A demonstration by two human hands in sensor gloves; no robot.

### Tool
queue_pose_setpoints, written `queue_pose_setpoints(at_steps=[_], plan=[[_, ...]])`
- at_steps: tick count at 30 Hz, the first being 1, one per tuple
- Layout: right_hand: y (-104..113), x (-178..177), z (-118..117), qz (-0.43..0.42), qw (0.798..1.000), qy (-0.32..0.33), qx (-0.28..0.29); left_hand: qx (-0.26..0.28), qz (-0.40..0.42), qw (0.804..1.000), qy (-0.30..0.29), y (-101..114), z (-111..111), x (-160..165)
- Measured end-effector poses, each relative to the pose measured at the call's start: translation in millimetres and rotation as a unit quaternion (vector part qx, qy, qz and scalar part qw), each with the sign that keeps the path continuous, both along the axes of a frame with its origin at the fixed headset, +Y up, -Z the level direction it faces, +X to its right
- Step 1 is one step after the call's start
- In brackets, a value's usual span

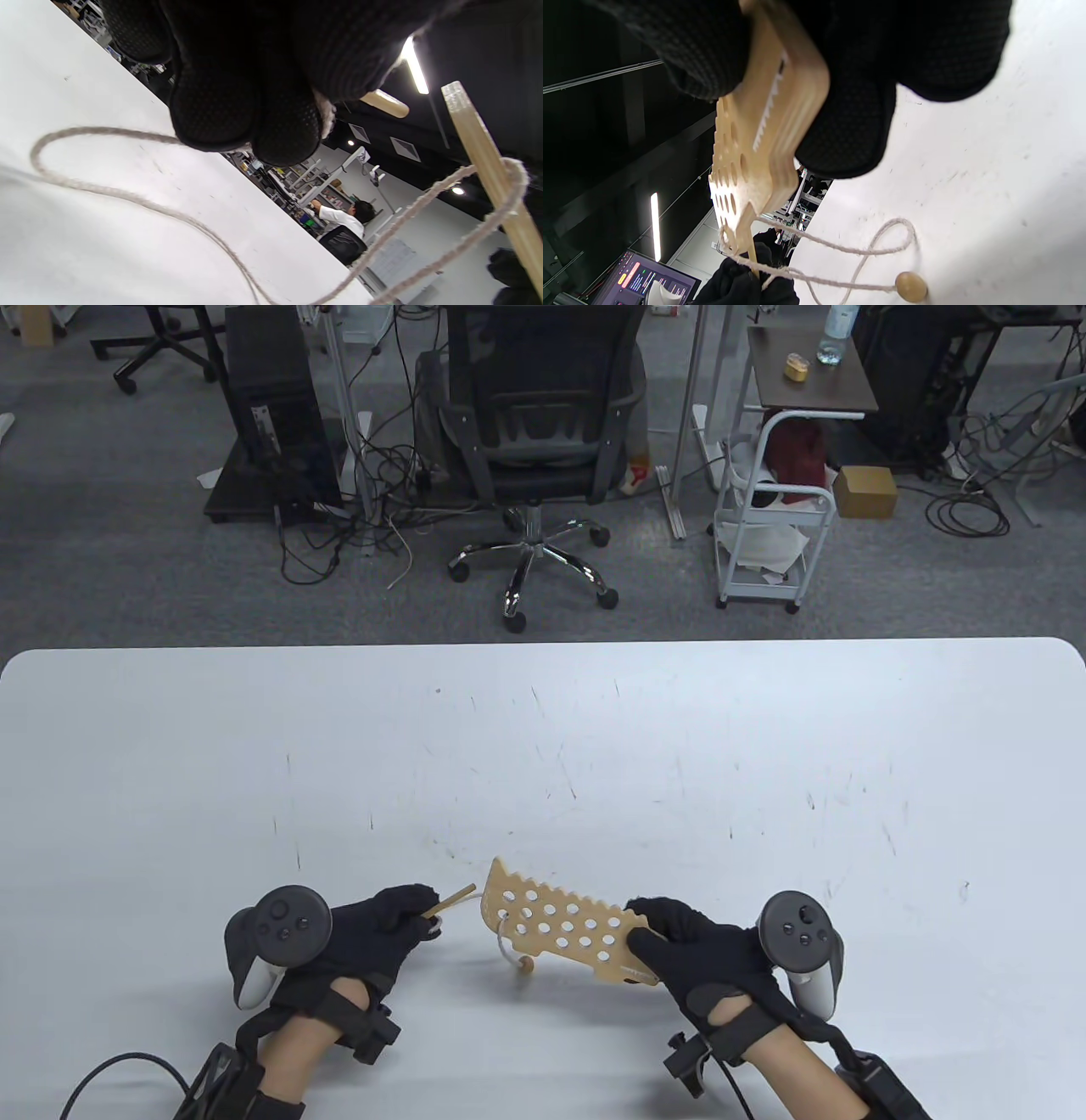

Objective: Thread rope through all holes on crocodile lacing toy

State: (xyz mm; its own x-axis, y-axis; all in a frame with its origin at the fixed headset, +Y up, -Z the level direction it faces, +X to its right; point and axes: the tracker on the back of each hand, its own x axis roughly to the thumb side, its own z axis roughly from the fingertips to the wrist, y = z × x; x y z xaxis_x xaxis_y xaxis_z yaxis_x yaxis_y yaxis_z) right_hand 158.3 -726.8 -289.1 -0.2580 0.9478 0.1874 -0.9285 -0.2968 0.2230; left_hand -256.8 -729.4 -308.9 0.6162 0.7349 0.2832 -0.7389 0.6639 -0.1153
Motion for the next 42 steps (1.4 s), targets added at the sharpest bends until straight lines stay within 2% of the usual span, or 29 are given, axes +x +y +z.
queue_pose_setpoints(at_steps=[11,17,33,42], plan=[[-2.7,-7.9,1.2,-0.009,0.999,0.035,-0.003,-0.013,0.031,0.999,-0.034,-2.1,1.5,8.4],[-4.7,-13.9,2.2,-0.011,0.998,0.055,-0.003,-0.042,0.061,0.995,-0.062,-4.4,2.8,14.1],[-7.2,-21.9,4.7,-0.007,0.997,0.073,-0.013,-0.058,0.114,0.99,-0.066,-4.8,3.5,15.8],[-7.1,-20.6,3.9,-0.002,0.998,0.06,-0.015,-0.112,0.187,0.97,-0.105,-10.5,3.0,20.8]])
